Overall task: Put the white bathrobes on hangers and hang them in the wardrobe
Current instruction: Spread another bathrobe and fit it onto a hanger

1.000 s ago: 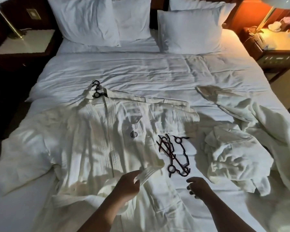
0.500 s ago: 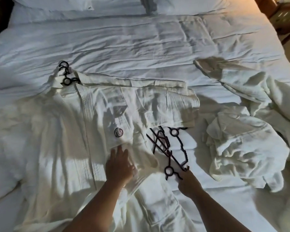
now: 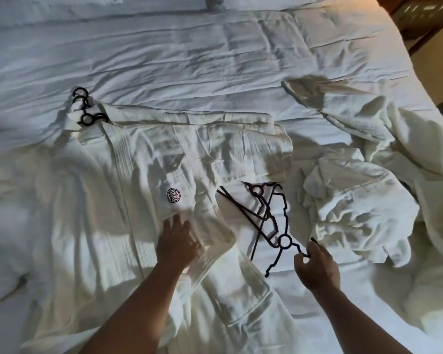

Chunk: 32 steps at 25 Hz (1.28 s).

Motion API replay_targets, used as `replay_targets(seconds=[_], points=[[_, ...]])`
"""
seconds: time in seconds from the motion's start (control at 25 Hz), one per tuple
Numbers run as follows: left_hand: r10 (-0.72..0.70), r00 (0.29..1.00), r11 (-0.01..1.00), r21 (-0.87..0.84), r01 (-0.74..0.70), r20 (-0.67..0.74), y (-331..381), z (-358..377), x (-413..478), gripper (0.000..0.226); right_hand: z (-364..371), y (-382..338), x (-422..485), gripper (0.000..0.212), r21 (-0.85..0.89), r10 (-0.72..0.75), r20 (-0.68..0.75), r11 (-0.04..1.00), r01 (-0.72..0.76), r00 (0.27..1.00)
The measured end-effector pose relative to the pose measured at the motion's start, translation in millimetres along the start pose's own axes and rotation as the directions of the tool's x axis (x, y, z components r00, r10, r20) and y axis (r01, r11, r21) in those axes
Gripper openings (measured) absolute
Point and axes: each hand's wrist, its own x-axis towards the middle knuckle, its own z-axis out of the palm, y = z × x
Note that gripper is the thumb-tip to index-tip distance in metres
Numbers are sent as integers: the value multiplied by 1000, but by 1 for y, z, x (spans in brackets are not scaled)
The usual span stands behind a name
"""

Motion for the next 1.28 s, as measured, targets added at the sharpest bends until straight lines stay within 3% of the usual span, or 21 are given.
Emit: replay_targets(seconds=[0.16, 0.24, 0.36, 0.48, 0.6, 0.64, 0.68, 0.76, 0.8, 0.88, 1.0, 1.12, 1.24, 1.28], points=[[-7, 1000, 1000, 23, 6, 15, -1, -3, 1, 76, -39, -26, 24, 31, 173, -143, -331, 963, 209, 933], [-5, 1000, 999, 43, 4, 29, -1, -7, 3, 77, -58, -45, 41, 37, 232, -154, -409, 936, 265, 899], [-7, 998, 1000, 27, 5, 67, -2, -8, 4, 79, -77, -74, 53, 25, 273, -141, -450, 918, 286, 882], [-12, 996, 1000, -14, 14, 93, -2, -10, 2, 79, -90, -99, 53, 28, 293, -214, -447, 882, 368, 868], [-51, 984, 968, -232, 91, 174, 5, -34, 0, 78, -94, -118, 50, 26, 420, -233, -390, 816, 397, 891], [-73, 973, 918, -367, 152, 221, 5, -47, -2, 77, -95, -123, 48, 27, 453, -242, -362, 798, 397, 900], [-83, 960, 801, -555, 224, 268, 2, -60, -5, 78, -95, -131, 46, 29, 490, -259, -317, 779, 391, 912], [-80, 960, 349, -895, 278, 267, -8, -80, -17, 76, -92, -153, 38, 30, 613, -317, -169, 708, 351, 933], [-75, 967, 140, -958, 252, 243, -14, -89, -24, 72, -89, -167, 35, 28, 683, -361, -81, 659, 316, 929], [-108, 974, -79, -979, 189, 197, -28, -103, -37, 55, -80, -200, 27, 29, 774, -432, 81, 595, 216, 898], [-142, 972, -210, -965, 154, 186, -58, -108, -47, 34, -53, -246, 28, 42, 781, -483, 264, 615, 110, 835], [-222, 956, -277, -952, 128, 193, -87, -103, -49, 24, -30, -280, 25, 46, 738, -531, 349, 664, 123, 772], [-335, 923, -370, -927, 54, 188, -121, -94, -30, 20, 12, -305, 24, 74, 668, -493, 431, 737, 100, 756], [-384, 906, -399, -917, 14, 181, -135, -92, -20, 20, 29, -313, 23, 75, 624, -489, 463, 772, 119, 739]])
